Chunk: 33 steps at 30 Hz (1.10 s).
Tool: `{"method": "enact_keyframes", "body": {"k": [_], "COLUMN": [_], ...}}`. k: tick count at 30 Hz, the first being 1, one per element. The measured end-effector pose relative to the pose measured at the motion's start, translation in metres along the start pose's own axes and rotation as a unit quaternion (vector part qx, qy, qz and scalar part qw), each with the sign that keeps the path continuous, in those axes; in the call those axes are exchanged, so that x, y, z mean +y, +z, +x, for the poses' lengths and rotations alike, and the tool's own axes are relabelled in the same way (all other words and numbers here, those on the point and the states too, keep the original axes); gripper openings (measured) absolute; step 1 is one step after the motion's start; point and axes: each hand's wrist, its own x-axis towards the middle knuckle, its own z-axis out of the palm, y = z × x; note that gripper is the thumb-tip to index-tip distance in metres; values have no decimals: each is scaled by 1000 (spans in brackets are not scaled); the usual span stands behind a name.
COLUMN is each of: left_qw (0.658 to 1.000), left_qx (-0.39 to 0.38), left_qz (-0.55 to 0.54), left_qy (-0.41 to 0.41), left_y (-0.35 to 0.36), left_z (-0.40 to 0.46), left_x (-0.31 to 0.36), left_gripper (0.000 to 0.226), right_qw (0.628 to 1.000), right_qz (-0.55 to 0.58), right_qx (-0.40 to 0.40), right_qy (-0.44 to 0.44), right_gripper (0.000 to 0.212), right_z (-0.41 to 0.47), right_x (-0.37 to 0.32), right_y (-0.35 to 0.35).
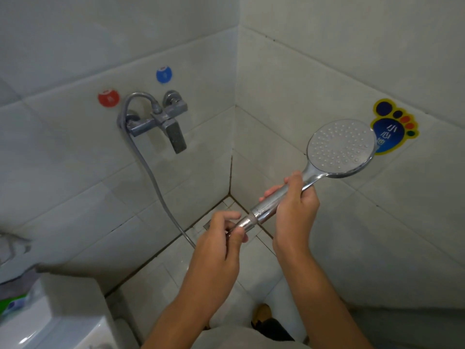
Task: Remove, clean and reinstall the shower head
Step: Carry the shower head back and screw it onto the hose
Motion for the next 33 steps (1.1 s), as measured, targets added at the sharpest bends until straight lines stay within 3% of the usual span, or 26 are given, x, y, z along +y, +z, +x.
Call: {"method": "enact_keyframes", "body": {"k": [5,11,15,19,26,33], "left_qw": [1000,1000,1000,1000,1000,1000], "left_qx": [3,5,3,7,-1,13], "left_qz": [-11,0,4,14,0,-1], "left_qy": [-4,-19,-12,-14,-2,-2], "left_y": [2,5,7,6,7,11], "left_z": [5,11,11,12,11,10], "left_x": [3,1,5,6,4,0], "left_gripper": [8,31,15,31,8,23], "right_qw": [1000,1000,1000,1000,999,999], "right_qz": [3,4,5,6,5,-5], "right_qx": [7,10,9,10,13,15], "right_qy": [12,22,26,28,34,40], "right_gripper": [23,24,23,24,24,23], "right_z": [4,7,9,10,10,11], "right_x": [1,2,2,3,6,9], "right_y": [0,0,0,-1,-3,-3]}}
